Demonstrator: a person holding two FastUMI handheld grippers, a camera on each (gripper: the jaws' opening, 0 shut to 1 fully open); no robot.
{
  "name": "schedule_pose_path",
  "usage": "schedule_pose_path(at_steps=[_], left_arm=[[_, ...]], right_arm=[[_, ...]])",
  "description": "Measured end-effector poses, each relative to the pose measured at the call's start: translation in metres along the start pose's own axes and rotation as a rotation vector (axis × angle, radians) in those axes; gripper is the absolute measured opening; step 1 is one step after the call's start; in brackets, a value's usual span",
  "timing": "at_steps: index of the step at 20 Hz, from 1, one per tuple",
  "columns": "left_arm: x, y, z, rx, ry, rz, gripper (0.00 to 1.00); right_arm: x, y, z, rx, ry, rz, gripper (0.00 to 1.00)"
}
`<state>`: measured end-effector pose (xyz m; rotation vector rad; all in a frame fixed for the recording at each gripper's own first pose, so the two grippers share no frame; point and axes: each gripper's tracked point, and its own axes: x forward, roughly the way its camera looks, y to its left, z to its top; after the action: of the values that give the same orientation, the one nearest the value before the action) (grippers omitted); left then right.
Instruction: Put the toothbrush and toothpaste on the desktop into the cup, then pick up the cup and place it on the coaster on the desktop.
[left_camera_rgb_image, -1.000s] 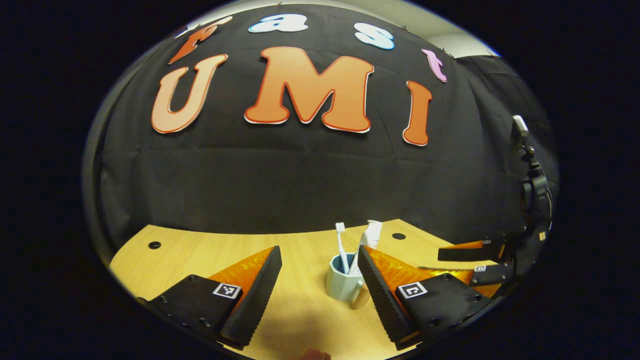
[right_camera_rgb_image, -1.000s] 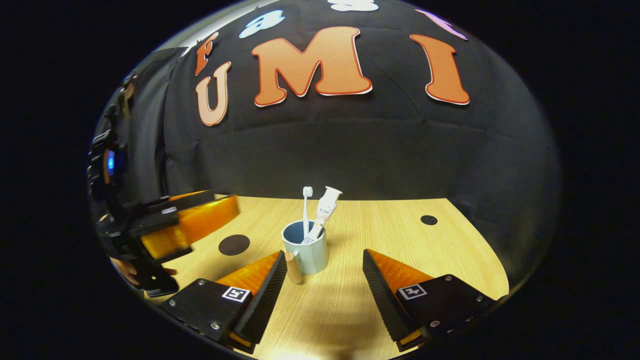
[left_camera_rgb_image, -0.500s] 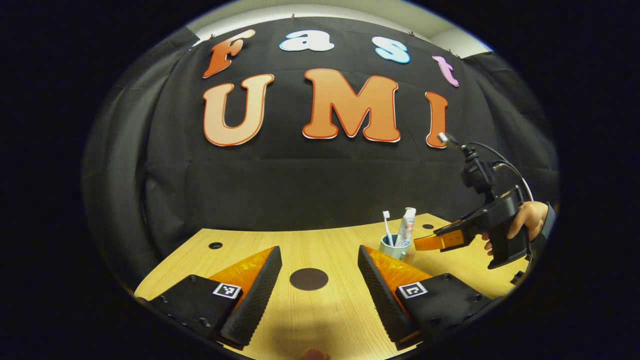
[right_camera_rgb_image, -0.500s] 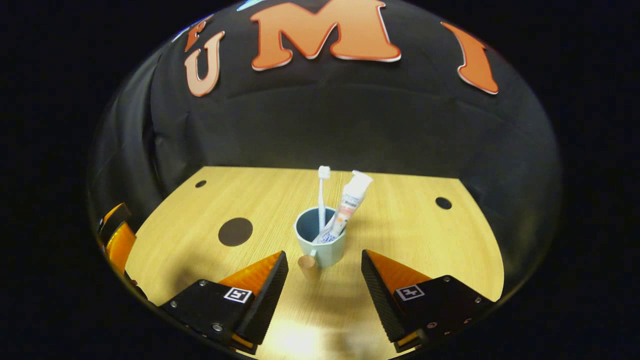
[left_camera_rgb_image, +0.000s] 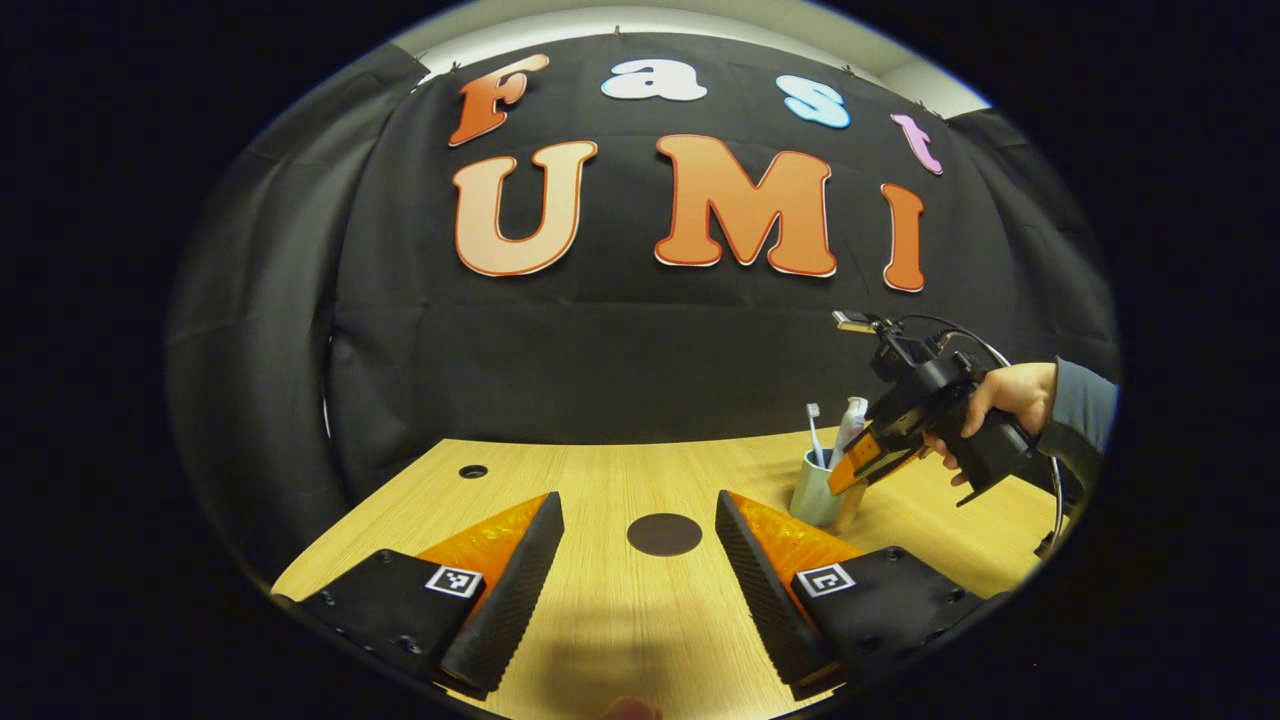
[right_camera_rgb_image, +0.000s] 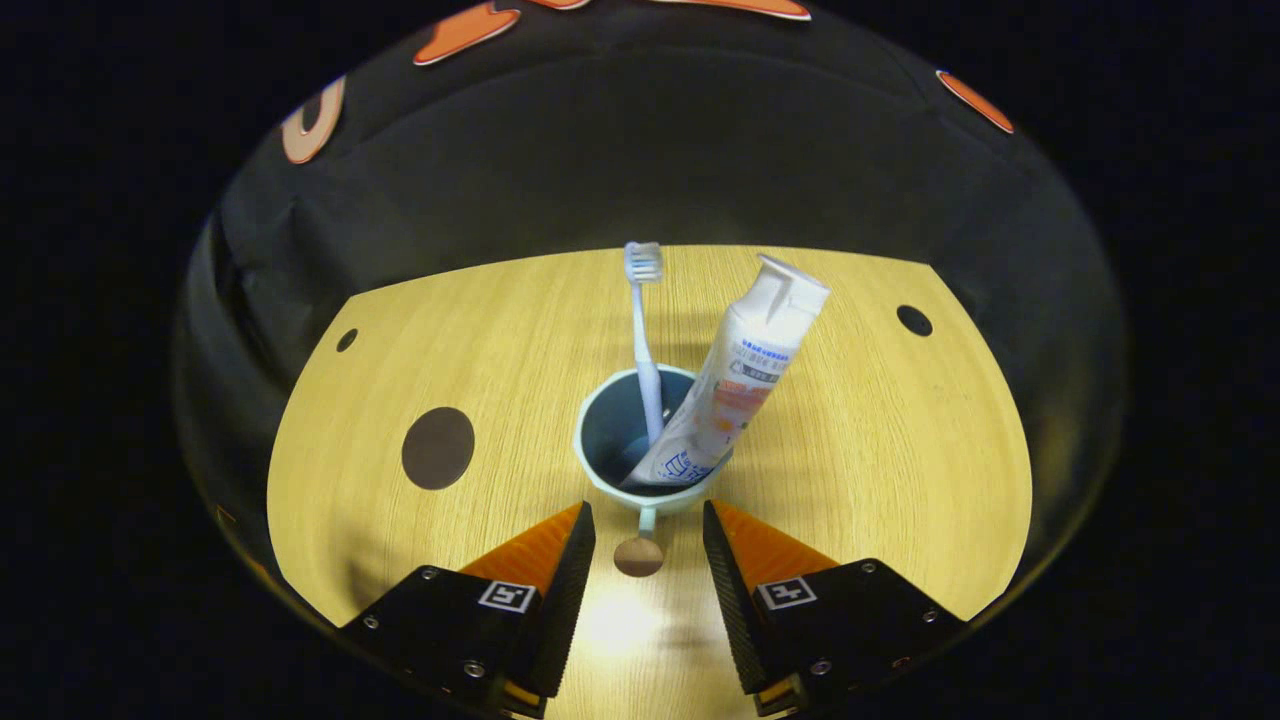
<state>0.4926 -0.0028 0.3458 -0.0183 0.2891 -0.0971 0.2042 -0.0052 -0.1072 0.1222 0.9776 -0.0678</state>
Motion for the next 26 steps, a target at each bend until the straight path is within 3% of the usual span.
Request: schedule_pose_path(at_steps=[2,5,7,11,15,26], left_arm=[[-0.002,-0.001,-0.004,-0.006,0.008,-0.001,0.98],[0.0,-0.001,-0.01,-0.007,0.021,-0.004,0.98],[0.002,0.002,-0.016,-0.027,0.035,0.001,0.98],[0.0,0.001,-0.025,-0.063,0.055,-0.003,0.98],[-0.003,0.007,-0.024,-0.069,0.057,0.012,0.99],[-0.012,0.015,-0.019,-0.078,0.03,0.041,0.98]], right_arm=[[0.012,0.001,-0.008,0.039,0.06,-0.004,0.66],[0.021,0.004,-0.016,0.078,0.11,-0.002,0.6],[0.022,0.005,-0.022,0.098,0.141,-0.011,0.43],[0.025,0.005,-0.021,0.07,0.121,-0.044,0.27],[0.023,0.001,-0.018,0.041,0.087,-0.092,0.24],[0.026,0.004,-0.01,-0.109,0.012,0.013,0.24]])
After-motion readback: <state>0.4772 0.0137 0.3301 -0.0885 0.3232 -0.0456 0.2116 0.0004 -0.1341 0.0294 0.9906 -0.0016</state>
